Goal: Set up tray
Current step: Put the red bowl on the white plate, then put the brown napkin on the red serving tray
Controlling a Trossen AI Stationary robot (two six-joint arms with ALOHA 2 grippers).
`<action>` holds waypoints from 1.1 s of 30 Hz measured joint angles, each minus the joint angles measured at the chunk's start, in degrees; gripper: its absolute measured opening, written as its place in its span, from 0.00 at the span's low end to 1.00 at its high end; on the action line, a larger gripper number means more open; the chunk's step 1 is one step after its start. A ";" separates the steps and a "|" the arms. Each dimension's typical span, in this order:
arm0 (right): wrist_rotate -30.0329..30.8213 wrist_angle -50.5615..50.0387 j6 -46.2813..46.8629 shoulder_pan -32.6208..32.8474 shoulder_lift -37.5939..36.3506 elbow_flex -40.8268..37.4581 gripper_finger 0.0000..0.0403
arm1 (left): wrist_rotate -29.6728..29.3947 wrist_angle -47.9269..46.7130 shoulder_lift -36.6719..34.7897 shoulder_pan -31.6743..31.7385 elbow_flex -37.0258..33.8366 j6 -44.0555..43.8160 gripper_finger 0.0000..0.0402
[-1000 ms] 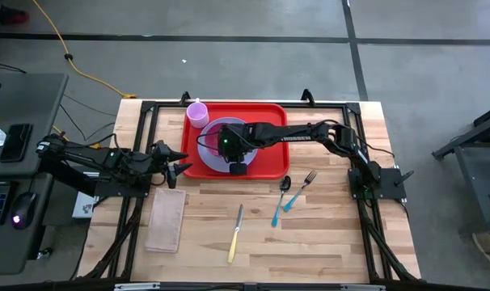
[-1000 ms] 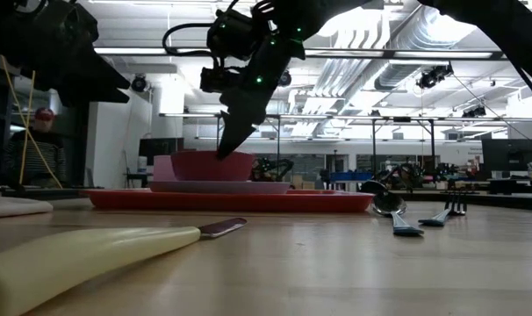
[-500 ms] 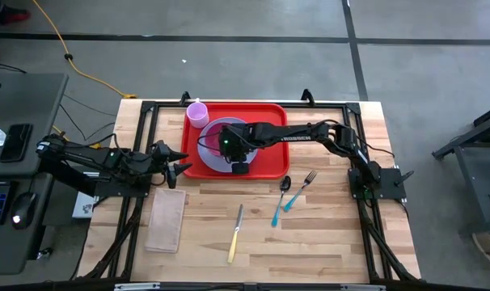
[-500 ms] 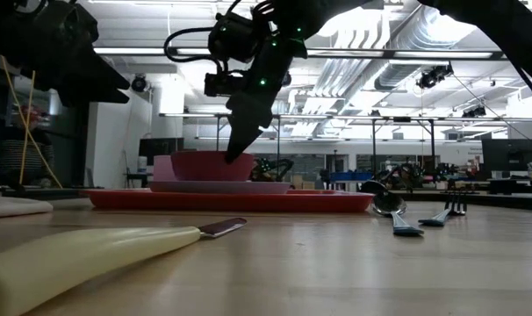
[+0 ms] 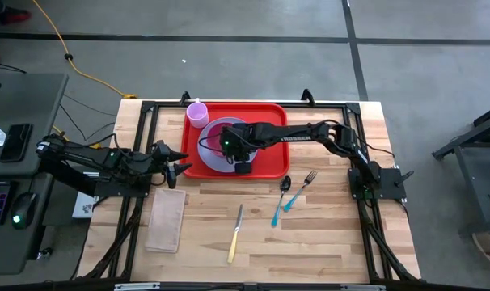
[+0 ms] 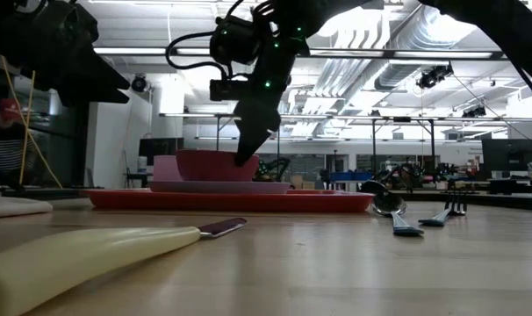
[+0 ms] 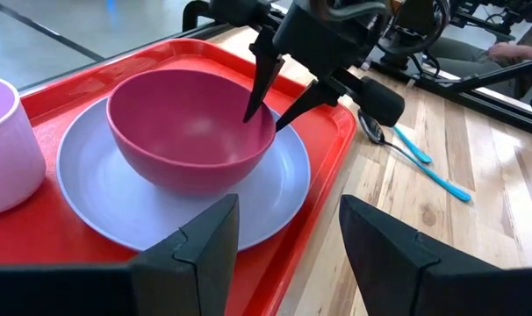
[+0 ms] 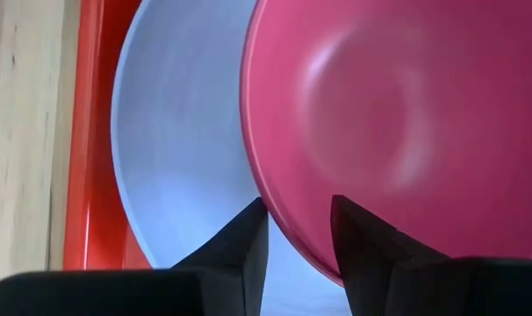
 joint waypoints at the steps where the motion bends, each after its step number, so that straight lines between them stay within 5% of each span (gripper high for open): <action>1: -0.02 0.02 0.02 0.00 0.00 0.00 0.26 | -0.01 0.00 0.00 0.00 0.00 0.00 0.57; 23: 0.12 0.11 -0.46 -0.35 -5.03 0.04 0.26 | -0.01 0.16 0.02 0.00 0.00 -0.02 0.57; 33: 5.06 -12.78 2.69 0.45 -6.97 9.01 0.26 | 1.10 0.22 0.02 0.00 0.00 -0.13 0.57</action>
